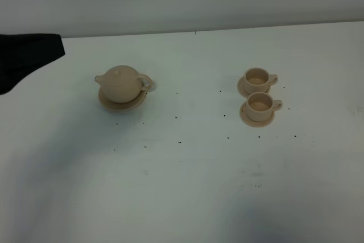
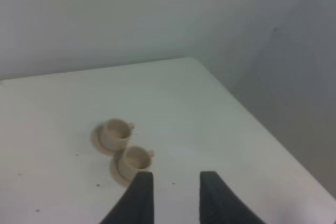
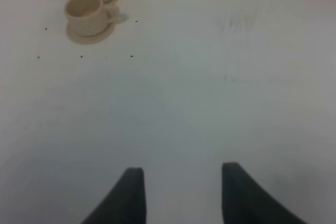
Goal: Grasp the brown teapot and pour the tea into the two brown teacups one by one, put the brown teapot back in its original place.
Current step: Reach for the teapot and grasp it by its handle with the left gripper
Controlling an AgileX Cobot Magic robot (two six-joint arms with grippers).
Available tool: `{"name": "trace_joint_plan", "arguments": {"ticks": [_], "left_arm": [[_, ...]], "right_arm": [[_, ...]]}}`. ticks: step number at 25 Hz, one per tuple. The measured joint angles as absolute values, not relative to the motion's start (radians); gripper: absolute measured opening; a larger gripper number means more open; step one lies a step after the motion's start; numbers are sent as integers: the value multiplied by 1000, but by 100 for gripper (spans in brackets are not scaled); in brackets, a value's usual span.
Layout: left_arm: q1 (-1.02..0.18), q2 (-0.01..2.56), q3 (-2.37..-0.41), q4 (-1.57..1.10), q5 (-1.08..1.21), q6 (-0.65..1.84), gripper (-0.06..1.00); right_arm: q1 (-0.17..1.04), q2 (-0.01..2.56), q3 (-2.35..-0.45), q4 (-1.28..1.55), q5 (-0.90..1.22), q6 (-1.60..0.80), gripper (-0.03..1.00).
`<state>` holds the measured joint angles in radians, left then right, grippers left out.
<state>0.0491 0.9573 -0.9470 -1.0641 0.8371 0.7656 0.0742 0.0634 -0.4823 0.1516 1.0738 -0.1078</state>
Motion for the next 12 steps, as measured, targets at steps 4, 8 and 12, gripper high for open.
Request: {"name": "trace_joint_plan", "arguments": {"ticks": [4,8,12], "left_arm": [[49,977,-1016,-970,869,666,24],[49,1007,-1065,-816,951,545,24],[49,1032,-1102,-622,1025,410,24]], "right_arm": [[74,63,-482,152,1074,-108,35],[74,63,-482,152,1074,-108,35],[74,63,-482,152,1074,-108,35]]}}
